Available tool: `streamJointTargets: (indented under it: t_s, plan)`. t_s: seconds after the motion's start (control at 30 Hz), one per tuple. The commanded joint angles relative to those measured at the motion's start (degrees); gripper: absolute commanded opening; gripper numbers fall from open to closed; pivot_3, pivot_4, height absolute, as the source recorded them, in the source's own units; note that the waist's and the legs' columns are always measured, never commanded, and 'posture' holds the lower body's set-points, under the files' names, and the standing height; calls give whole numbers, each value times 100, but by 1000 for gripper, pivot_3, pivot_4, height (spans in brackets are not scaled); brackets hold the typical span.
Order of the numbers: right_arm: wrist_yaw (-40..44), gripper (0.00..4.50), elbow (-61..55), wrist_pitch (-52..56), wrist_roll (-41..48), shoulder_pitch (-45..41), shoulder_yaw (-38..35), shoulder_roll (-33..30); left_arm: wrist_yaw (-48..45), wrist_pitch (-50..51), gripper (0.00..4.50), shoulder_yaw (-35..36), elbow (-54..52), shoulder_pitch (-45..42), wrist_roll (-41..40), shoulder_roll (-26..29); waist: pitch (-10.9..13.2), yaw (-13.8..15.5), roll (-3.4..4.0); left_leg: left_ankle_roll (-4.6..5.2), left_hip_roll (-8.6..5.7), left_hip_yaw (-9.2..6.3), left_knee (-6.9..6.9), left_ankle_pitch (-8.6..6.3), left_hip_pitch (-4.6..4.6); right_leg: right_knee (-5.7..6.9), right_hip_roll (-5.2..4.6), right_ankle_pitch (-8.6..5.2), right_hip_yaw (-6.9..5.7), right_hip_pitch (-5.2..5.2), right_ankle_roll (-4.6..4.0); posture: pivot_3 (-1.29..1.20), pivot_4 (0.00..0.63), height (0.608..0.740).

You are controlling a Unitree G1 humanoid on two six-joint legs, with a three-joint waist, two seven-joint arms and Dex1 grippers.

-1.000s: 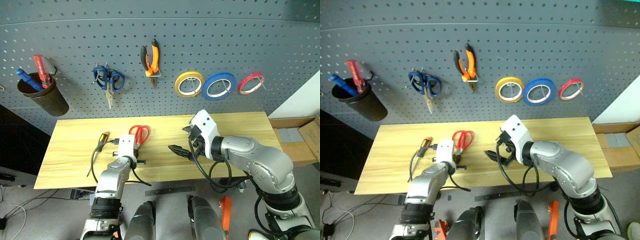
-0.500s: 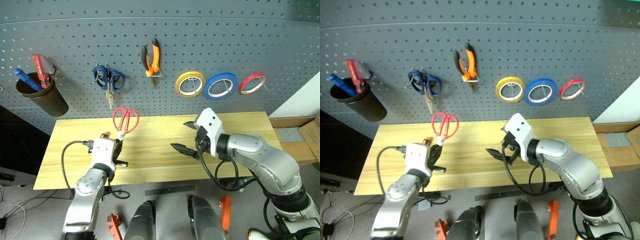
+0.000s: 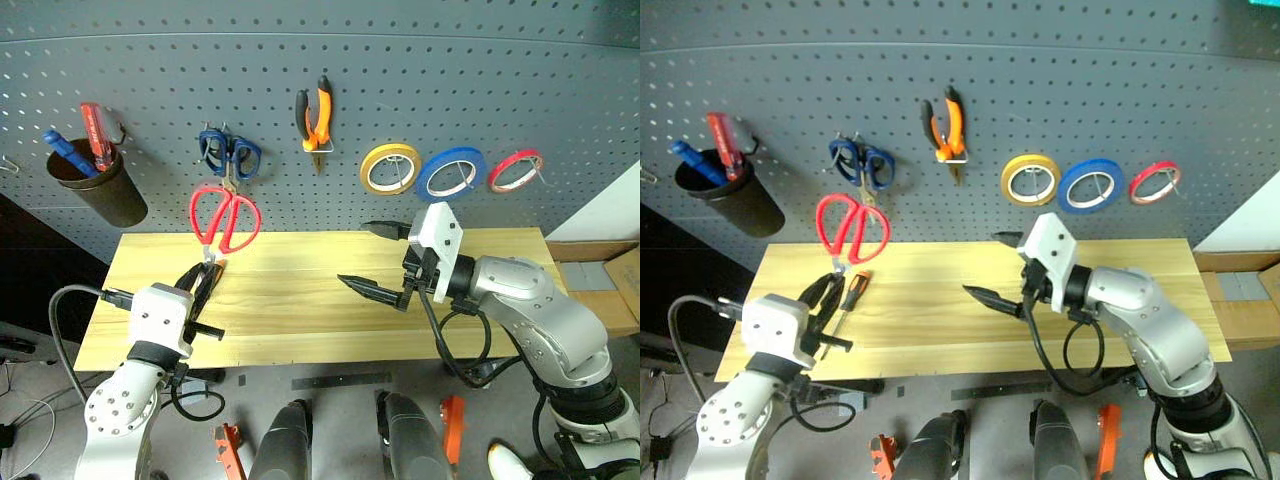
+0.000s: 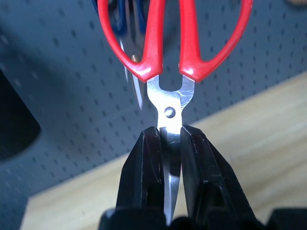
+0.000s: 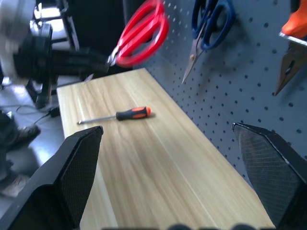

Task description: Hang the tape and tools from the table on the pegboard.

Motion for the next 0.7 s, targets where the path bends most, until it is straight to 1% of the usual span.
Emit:
streamJointTargets:
  t_s: [0.03, 0.23, 0.43, 0.53, 0.7]
  plan:
    - [161, 4500, 104, -277, -63, -126, -145, -56, 88, -81, 209, 155, -489, -130, 32, 37, -5, 10, 0, 0, 0, 1, 0, 0, 1, 0, 0, 0, 0, 0, 0, -27, 200, 740]
    - [178, 4500, 388, -488, -229, -215, -76, 24, 214, 44, 209, 233, -263, -479, 34, 5, -59, 50, 0, -5, 0, 4, 0, 3, 1, 3, 1, 3, 1, -2, -1, -22, 180, 740]
    - [190, 4500, 461, -544, -352, -281, -17, 83, 137, 78, 209, 159, 653, -1270, 117, 228, -166, 100, -3, -16, 0, 2, 5, 10, 2, 5, 3, 7, -1, 1, 1, -35, 175, 740]
    - [173, 4500, 416, -512, -393, -309, -23, 83, -38, 24, 209, -14, 1222, -1692, 195, 422, -175, 95, -2, -16, -1, 5, 9, 10, 6, 4, 3, 12, 1, 6, 2, -51, 178, 740]
    - [154, 4500, 297, -420, -397, -303, -72, 87, -253, -112, 208, -203, 1676, -2006, 250, 605, -177, 81, -2, -17, 0, 5, 9, 12, 9, 6, 4, 17, 1, 6, 1, -71, 186, 740]
